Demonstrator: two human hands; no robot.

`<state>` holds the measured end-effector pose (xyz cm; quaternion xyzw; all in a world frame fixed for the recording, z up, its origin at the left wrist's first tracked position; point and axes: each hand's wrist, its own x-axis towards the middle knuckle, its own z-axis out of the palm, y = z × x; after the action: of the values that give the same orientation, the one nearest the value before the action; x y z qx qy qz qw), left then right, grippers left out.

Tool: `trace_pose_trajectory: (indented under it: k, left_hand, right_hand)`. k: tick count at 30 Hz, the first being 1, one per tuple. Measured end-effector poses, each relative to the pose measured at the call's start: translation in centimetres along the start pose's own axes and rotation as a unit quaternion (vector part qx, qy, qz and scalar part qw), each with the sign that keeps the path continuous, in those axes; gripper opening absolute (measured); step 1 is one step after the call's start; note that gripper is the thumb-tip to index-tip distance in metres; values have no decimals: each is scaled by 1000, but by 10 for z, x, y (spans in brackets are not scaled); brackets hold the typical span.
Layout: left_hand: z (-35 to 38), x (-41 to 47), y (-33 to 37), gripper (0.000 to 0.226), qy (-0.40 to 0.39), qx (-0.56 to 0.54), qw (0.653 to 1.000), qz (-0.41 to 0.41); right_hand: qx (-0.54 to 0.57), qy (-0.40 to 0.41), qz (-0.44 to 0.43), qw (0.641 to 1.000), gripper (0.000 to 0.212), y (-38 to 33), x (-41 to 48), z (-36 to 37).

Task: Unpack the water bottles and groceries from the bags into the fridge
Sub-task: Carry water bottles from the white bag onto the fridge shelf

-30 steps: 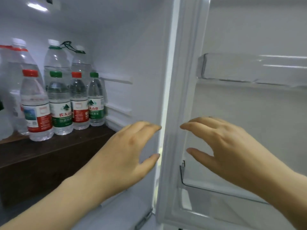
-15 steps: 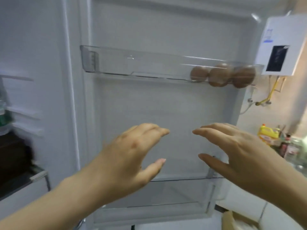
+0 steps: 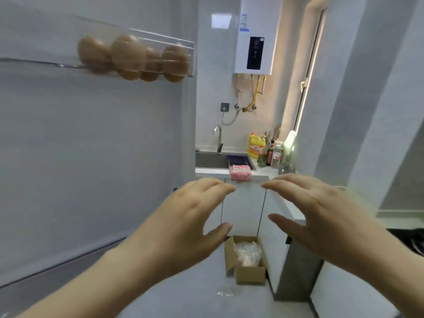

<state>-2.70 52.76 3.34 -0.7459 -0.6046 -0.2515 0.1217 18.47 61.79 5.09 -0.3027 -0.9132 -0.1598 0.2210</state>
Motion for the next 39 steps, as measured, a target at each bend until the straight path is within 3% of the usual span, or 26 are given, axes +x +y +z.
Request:
trace_pose_trajectory:
  k: [12,22,30,39]
  left_hand:
    - [113,71,25,55,-73,-184,972,124]
    - [197,82,97,53,-152,-285,918,231]
    - [227,89,203,52,-185,-318,877,309]
    - [250,94,342,50,-201,-353,846,344]
  right_hand:
    - [-50,-106,238,964,44,43,-82,20]
    - [-69,-194,476,855,51,36,-187,17]
    - [-83,-151,599,782,48,53,-285,-11]
    - [-61,-72,678,729,45,98,-385,-44]
